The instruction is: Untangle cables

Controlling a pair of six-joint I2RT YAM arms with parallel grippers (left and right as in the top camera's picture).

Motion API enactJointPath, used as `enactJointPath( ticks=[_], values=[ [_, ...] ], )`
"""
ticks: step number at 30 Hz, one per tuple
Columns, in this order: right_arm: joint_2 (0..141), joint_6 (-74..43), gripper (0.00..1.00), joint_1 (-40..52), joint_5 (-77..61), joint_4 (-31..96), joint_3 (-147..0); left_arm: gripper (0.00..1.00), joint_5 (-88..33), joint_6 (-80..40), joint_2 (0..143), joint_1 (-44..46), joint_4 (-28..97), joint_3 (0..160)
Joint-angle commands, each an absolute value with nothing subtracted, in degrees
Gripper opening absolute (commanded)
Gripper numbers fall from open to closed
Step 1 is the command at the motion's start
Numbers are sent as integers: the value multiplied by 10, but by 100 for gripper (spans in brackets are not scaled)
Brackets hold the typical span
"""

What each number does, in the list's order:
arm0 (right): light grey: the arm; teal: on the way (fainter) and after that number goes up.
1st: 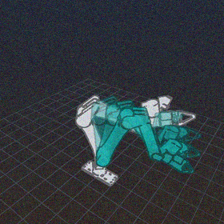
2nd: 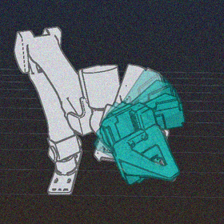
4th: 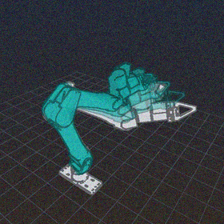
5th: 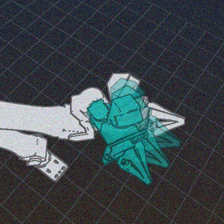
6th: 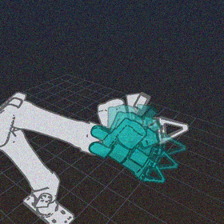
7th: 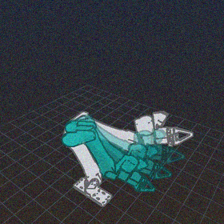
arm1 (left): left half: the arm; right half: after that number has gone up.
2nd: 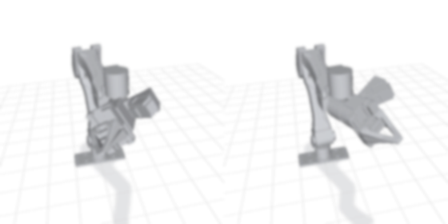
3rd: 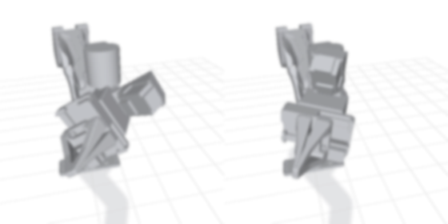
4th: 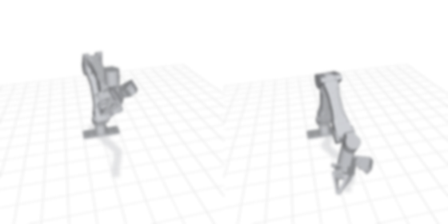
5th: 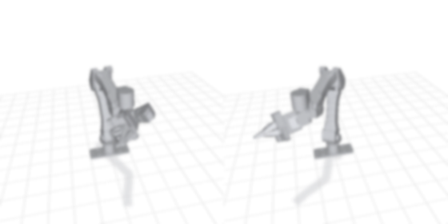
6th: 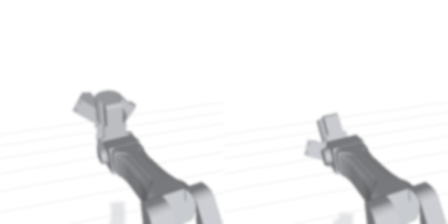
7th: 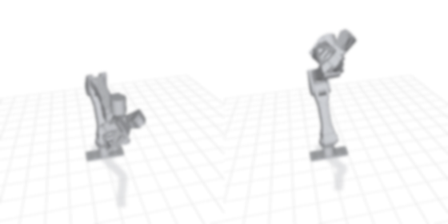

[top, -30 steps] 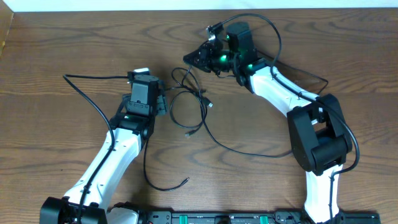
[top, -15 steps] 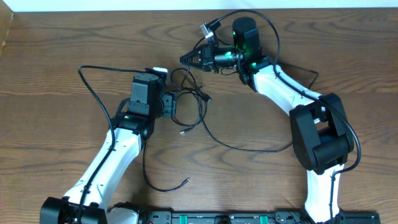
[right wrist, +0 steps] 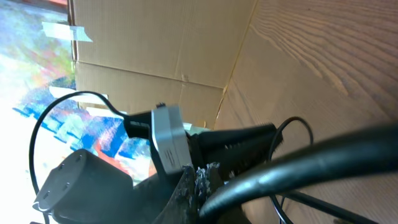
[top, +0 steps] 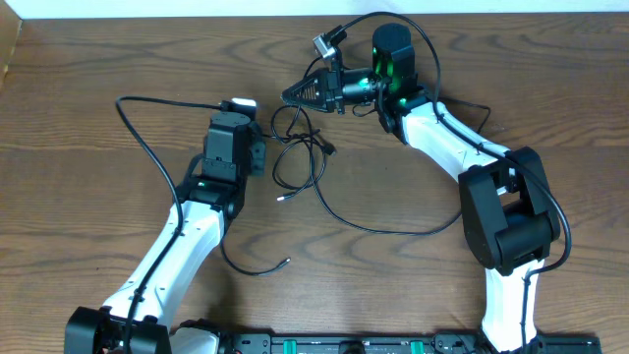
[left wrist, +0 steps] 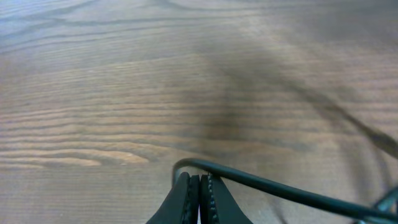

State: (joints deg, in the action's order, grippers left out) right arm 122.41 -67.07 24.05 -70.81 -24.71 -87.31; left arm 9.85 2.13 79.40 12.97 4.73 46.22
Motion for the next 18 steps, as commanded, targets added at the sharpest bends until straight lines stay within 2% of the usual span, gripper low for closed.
enactJointPath(
  ticks=[1, 8, 18],
  values=[
    [1225, -677, 1, 237, -726, -246, -875, 7, 189, -72, 793, 129, 35, 462],
    [1225, -672, 1, 242, -726, -246, -875, 7, 220, -184, 753, 130, 11, 462],
    [1225, -668, 1, 240, -731, -245, -875, 8, 218, -177, 681, 129, 54, 462]
  ],
)
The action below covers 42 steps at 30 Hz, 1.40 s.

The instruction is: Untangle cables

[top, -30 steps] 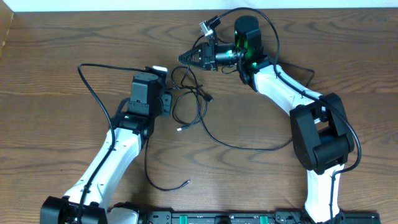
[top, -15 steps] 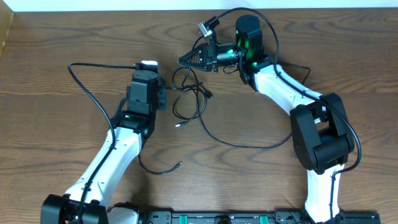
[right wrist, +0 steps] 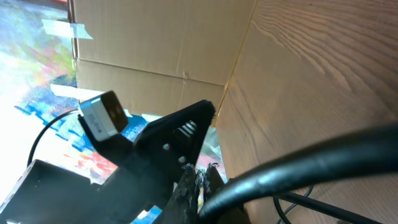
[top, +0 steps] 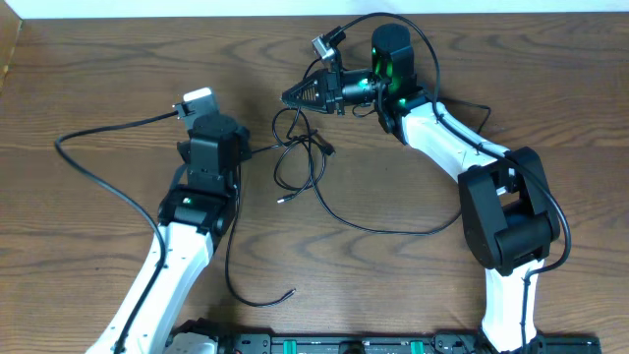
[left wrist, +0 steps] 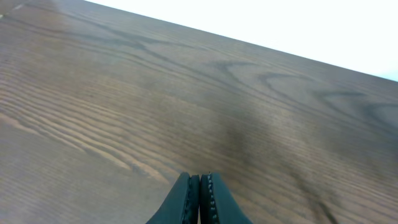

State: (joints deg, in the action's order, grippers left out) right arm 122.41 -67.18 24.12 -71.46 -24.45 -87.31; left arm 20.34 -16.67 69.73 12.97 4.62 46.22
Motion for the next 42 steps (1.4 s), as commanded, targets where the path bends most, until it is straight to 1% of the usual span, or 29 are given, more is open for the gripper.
enactJointPath(
  ticks=[1, 2, 3, 5, 6, 7, 12, 15, 17, 18, 20, 21, 24, 31, 37, 38, 42],
  values=[
    [1225, -668, 1, 240, -733, -245, -875, 8, 218, -177, 676, 129, 56, 462],
    [1225, -668, 1, 240, -736, -253, -875, 8, 217, -177, 671, 129, 55, 462],
    [1225, -668, 1, 240, -737, -259, -875, 15, 217, -177, 670, 129, 55, 462],
    [1225, -669, 1, 240, -737, -268, -875, 32, 214, -177, 670, 130, 59, 462],
    [1225, -673, 1, 240, -737, -271, -875, 37, 207, -177, 670, 130, 63, 462],
    [1225, -678, 1, 240, -737, -275, -875, 45, 193, -177, 670, 130, 69, 462],
    [1225, -713, 1, 240, -741, -304, -875, 62, 117, -176, 670, 130, 90, 462],
    [1225, -772, 1, 240, -753, -369, -875, 62, 55, -115, 670, 130, 92, 462],
    [1225, -833, 1, 238, -757, -446, -875, 62, 1, -71, 670, 130, 95, 462],
    [1225, -885, 1, 235, -758, -514, -875, 62, -43, -29, 670, 130, 99, 462],
    [1225, -950, 1, 228, -757, -595, -875, 60, -60, 18, 670, 130, 107, 462],
    [1225, -984, 1, 223, -755, -632, -875, 57, -60, 36, 670, 129, 110, 462],
    [1225, -1050, 1, 208, -755, -703, -875, 56, -60, 75, 669, 130, 109, 462],
    [1225, -1101, 1, 175, -756, -720, -875, 56, -79, 110, 641, 130, 119, 462],
    [1225, -1147, 1, 161, -729, -762, -875, 56, -86, 111, 628, 130, 152, 462],
    [1225, -1172, 1, 158, -715, -781, -875, 56, -106, 111, 629, 130, 172, 462],
    [1225, -1175, 1, 157, -676, -817, -881, 57, -163, 111, 630, 130, 206, 462]
  ],
)
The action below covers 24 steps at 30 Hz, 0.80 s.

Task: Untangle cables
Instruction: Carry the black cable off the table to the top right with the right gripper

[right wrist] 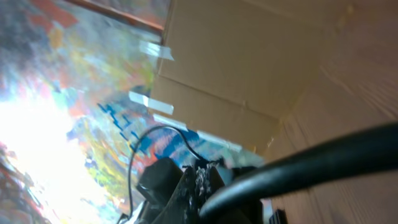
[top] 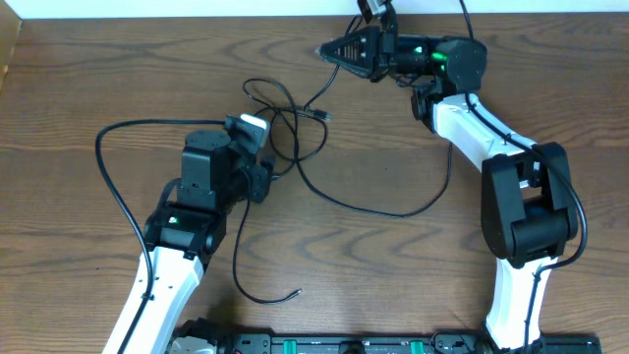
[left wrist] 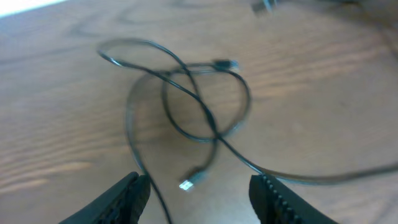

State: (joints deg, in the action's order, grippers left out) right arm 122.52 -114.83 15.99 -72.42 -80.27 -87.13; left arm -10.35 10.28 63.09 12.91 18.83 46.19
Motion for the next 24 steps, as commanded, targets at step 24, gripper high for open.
enactJointPath(
  ticks=[24],
  values=[
    [1225, -796, 2, -33, -705, -343, -948, 97, -165, 98, 647, 130, 210, 462]
  ],
)
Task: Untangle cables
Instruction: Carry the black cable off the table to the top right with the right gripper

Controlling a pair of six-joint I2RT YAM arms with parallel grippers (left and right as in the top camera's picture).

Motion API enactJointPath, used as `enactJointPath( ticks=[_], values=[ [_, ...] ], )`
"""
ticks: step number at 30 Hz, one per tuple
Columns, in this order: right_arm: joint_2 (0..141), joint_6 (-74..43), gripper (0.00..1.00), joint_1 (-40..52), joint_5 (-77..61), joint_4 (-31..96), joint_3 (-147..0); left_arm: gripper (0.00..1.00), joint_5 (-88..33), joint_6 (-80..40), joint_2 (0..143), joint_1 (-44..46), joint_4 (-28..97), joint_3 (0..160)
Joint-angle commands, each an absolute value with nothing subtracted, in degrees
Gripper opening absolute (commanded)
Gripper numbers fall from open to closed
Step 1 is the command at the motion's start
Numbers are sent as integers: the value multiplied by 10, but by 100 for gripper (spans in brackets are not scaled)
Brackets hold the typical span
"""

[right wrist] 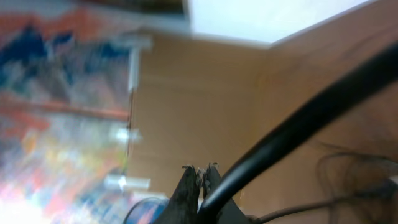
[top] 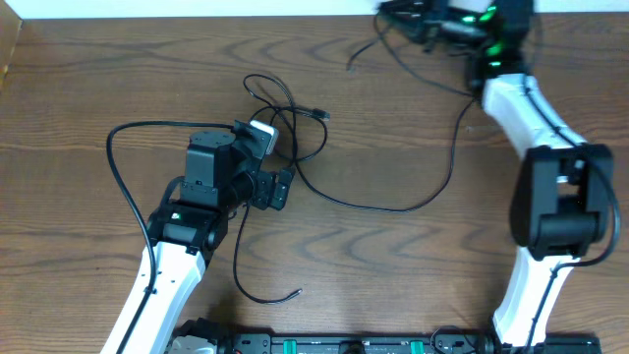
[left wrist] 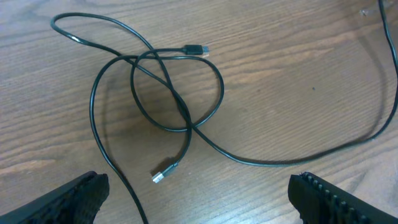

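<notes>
A black cable tangle (top: 287,118) lies left of the table's middle, a knotted loop (left wrist: 177,87) with a silver USB plug (left wrist: 163,173) and a small connector (left wrist: 197,49) showing. My left gripper (top: 279,188) hovers just in front of it, wide open and empty (left wrist: 199,185). One strand (top: 453,147) runs from the tangle, curves right and climbs to the back edge. There my right gripper (top: 391,14) is shut (right wrist: 200,169) on it, with a short free end (top: 356,61) hanging.
A second black cable (top: 116,162) arcs around my left arm and ends in a plug (top: 298,291) near the front edge. A thick arm cable (right wrist: 292,130) crosses the right wrist view. Cardboard stands beyond the table's left edge.
My right gripper has moved right along the back edge, taking its strand with it. My left gripper has opened wider and sits slightly nearer the tangle. The knot's loops look looser.
Both grippers were shut on cables at the tangle. Then my left one was farther left with its cable drawn out. Later it was open beside the tangle, the cable released, while my right gripper had carried its strand to the back edge, and now farther right.
</notes>
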State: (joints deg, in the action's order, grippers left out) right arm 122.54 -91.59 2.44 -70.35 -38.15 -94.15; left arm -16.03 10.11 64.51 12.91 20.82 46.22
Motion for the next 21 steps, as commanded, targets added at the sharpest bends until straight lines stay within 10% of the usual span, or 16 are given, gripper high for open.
enactJointPath(
  ticks=[1, 21],
  values=[
    [1225, -780, 2, -53, -705, -321, -948, 97, -165, 98, 647, 130, 210, 462],
    [1225, -698, 2, -367, -683, -207, -948, 98, -165, 98, 647, 130, 210, 462]
  ],
)
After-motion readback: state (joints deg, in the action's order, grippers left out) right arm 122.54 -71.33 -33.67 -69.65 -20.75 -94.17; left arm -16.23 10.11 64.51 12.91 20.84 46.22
